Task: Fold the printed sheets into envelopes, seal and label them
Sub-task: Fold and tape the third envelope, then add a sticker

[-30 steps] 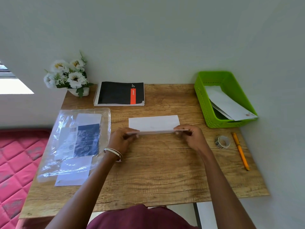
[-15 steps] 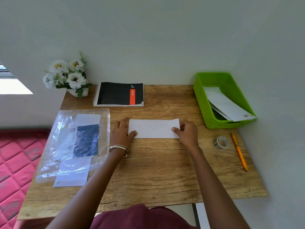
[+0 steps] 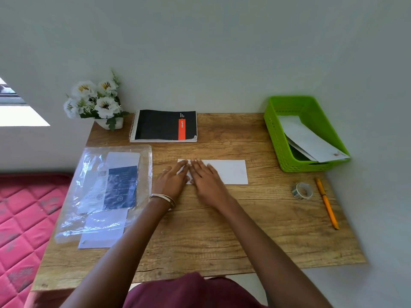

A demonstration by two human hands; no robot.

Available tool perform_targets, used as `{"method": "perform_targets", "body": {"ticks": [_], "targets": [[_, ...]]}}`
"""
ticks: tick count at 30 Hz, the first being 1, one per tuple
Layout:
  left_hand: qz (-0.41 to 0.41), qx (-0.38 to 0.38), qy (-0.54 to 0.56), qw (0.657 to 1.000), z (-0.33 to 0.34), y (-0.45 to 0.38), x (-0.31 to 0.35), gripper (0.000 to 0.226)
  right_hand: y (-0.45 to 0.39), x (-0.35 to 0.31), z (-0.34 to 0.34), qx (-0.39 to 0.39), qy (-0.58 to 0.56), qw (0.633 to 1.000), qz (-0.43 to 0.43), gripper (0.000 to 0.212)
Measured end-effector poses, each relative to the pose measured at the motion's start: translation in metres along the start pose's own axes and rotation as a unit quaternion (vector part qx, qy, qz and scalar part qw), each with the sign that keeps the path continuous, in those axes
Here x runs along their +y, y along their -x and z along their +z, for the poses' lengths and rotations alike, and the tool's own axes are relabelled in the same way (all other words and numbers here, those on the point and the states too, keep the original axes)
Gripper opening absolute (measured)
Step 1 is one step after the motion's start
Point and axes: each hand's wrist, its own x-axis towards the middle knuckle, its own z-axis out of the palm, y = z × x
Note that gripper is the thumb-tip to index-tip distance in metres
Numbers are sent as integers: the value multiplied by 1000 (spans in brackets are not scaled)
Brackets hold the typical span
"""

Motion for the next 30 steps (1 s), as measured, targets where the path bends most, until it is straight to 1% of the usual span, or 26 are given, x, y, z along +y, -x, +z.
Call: {"method": "perform_targets", "body": {"ticks": [4,8,11,13,15,17,20,22,24,26,27,28,29,30], "targets": [[-5,-16,-17,1000,0,0,1,49,14,27,1,-15,-40,998,49,54],[2,-45,-11,999,-4,1,1,54,46,77,-7,-4,-33,992,118,56],[17,-78,-13,997,-10,3,-1,67,59,99,-14,-16,-27,992,121,69],[41,-90,-53,994,-16,1,-2,70,60,104,-19,-32,-40,993,103,78],[70,-79,-107,989,-22,-2,-1,70,60,106,-23,-39,-55,993,93,85],[105,-61,-174,977,-26,-4,0,66,61,106,-27,-33,-68,993,90,87],[174,-35,-266,948,-28,-5,-2,61,64,106,-25,-8,-54,995,86,79],[214,-5,-275,937,-30,-3,-2,58,67,106,-22,15,-23,997,66,76],[235,33,-233,943,-33,0,-1,56,71,106,-21,45,-26,998,37,81],[225,92,-152,958,-34,1,0,50,77,106,-21,83,-91,992,32,77],[209,120,-91,966,-37,2,3,48,80,106,-22,104,-135,985,41,70],[178,142,-3,974,-41,4,6,46,83,104,-23,129,-176,974,56,61],[135,148,93,975,-45,7,9,41,86,102,-24,159,-222,959,81,50],[88,146,183,968,-48,8,12,32,88,100,-26,194,-277,934,116,39]]}}
